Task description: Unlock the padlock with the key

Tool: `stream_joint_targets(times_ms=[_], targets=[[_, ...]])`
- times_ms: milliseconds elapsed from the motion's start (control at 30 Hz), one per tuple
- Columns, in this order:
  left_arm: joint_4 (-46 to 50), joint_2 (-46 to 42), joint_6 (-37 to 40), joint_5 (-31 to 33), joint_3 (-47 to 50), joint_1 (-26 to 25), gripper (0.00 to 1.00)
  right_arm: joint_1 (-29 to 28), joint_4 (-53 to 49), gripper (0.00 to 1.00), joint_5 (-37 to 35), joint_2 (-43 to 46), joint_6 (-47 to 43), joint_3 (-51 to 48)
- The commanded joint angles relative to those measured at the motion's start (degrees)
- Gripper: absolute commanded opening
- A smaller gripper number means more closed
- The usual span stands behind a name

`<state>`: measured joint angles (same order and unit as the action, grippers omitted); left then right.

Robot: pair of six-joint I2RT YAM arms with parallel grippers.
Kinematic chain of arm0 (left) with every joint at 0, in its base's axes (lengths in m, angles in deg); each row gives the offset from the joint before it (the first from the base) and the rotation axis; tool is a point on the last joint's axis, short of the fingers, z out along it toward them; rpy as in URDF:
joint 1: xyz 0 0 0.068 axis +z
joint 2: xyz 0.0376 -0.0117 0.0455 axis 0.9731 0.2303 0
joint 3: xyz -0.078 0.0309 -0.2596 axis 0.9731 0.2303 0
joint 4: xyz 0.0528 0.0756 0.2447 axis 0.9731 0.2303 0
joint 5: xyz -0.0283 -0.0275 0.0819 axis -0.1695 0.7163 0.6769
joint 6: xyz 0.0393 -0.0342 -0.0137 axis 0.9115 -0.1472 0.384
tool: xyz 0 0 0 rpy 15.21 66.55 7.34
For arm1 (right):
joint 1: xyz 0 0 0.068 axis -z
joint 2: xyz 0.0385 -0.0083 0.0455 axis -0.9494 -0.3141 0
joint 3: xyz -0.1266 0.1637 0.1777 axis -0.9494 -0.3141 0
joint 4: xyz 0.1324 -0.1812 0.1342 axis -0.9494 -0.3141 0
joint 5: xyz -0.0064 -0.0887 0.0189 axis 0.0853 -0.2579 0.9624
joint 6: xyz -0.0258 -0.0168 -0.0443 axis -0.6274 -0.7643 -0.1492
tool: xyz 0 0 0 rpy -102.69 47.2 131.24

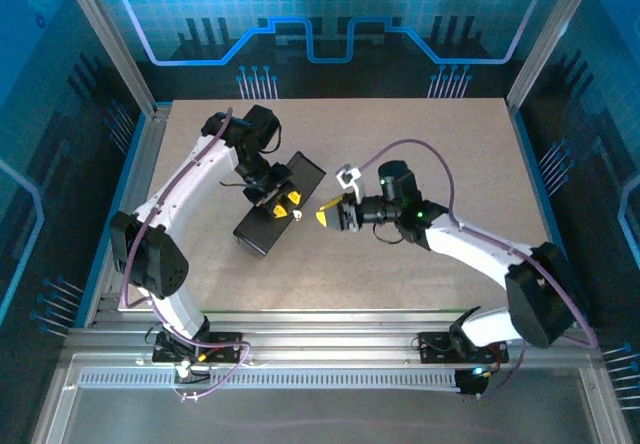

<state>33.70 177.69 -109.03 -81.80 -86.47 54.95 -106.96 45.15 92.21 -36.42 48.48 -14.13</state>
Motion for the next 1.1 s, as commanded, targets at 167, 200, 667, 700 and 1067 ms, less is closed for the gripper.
stream_joint_targets(times_ms=[167, 200, 667, 700, 1067], targets=[[-0.38, -0.97, -1.06, -2.94, -1.07, 0.29, 0.05, -9.84, 8.62, 0.31, -34.96, 5.26, -34.32, -8.63], [-0.25, -0.91, -0.92, -2.93, -1.26, 0.3, 0.06, -9.91, 12.28, 0.31, -36.05, 4.82, -37.13, -9.67], [-0.15, -0.17, -0.02, -3.13, -1.77, 0.29, 0.06, -16.41, 35.58, 0.29, -42.28, -5.09, -56.62, -11.6], [-0.15, -0.18, 0.04, -3.13, -1.85, 0.3, 0.06, -16.74, 37.01, 0.29, -43.11, -5.31, -57.25, -11.87], [-0.15, 0.4, 0.06, -3.45, -2.66, 0.31, 0.06, -18.56, 37.6, 0.24, -42.74, -4.21, -59.17, -11.36]])
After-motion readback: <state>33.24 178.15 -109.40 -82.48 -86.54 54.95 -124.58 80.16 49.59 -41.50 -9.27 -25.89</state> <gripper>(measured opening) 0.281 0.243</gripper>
